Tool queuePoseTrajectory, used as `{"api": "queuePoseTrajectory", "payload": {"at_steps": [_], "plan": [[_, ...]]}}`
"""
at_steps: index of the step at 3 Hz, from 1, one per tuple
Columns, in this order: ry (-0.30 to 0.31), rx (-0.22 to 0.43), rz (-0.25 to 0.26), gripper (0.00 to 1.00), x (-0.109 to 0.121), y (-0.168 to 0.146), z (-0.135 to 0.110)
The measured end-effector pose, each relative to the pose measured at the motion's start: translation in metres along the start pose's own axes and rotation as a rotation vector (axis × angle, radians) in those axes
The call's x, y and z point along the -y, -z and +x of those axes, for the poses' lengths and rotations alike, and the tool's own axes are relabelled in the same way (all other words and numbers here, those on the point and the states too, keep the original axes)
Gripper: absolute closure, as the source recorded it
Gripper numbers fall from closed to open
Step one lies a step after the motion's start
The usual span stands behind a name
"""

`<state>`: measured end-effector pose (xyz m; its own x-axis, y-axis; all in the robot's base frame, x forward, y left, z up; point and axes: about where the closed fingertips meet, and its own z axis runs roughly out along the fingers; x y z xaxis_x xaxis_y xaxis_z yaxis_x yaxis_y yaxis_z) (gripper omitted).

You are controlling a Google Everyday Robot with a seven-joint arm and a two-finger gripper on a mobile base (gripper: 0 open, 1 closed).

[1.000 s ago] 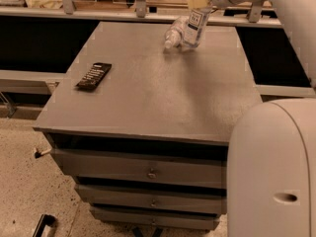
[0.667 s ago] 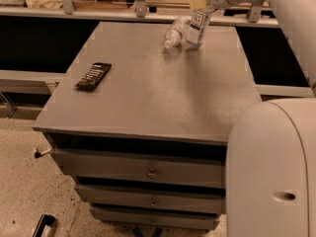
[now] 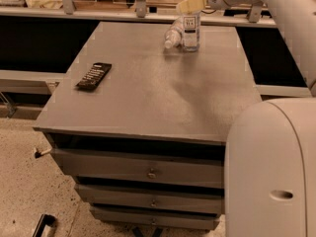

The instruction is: Move blue plastic bottle near water bottle

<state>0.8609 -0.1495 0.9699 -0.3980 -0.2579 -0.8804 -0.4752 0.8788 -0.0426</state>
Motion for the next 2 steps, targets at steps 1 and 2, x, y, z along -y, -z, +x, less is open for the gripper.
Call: {"api": "queuePoseTrajectory", "payload": {"at_steps": [1,2], "plan": [[0.0,0.0,0.0,0.0,0.0,0.0,0.0],[-0.017,0.062,-0.011,0.0,0.013,0.01,-0.001]]}}
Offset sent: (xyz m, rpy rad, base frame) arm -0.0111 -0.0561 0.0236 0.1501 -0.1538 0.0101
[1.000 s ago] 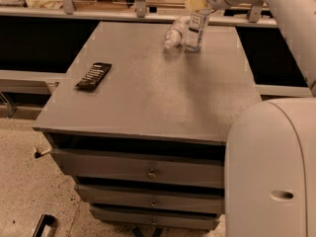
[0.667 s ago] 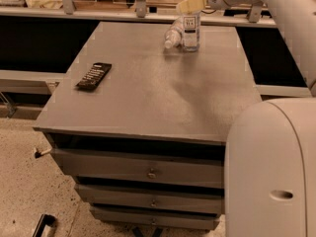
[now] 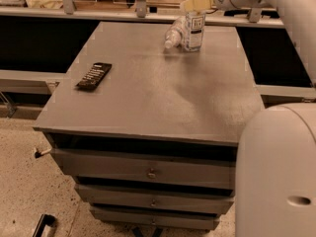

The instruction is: Move blue plastic bottle near water bottle

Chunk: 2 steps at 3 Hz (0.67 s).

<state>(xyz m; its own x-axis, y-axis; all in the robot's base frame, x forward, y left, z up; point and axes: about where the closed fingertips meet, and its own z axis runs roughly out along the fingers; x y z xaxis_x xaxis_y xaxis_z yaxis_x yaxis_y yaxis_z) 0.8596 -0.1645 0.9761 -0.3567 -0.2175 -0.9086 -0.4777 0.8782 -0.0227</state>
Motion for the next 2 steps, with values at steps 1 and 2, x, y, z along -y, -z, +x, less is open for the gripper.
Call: {"api": "queuePoseTrajectory", "payload": {"at_steps": [1,2], "plan": [[-0.016,0.105,-0.016,0.0,0.029,0.031,0.002],[-0.014,0.189,-0.064,0.0,0.053,0.062,0.008]]}}
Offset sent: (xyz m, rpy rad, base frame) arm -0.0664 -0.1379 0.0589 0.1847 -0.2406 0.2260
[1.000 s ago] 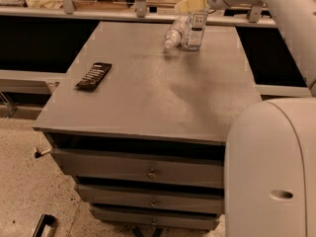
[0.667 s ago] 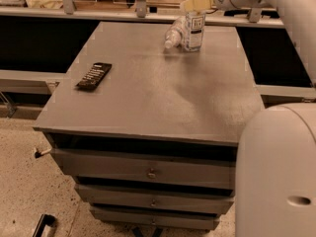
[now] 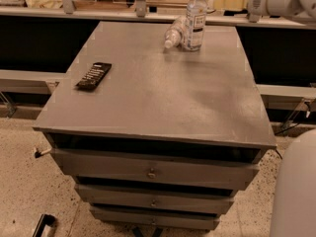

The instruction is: Move blue plastic bottle near water bottle

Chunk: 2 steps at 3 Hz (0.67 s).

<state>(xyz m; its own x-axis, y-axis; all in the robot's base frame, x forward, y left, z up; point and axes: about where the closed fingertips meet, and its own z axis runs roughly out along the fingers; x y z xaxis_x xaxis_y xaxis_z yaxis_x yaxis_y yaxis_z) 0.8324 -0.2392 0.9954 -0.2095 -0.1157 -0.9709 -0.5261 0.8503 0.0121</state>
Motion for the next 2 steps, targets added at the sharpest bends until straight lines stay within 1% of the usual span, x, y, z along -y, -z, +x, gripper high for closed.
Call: {"api": "queuePoseTrajectory", "payload": {"at_steps": [1,2], "plan": [[0.035,0.023,-0.034,0.0,-0.0026,0.0131,-0.0139],[0.034,0.023,-0.034,0.0,-0.0026,0.0125,-0.0134]]}}
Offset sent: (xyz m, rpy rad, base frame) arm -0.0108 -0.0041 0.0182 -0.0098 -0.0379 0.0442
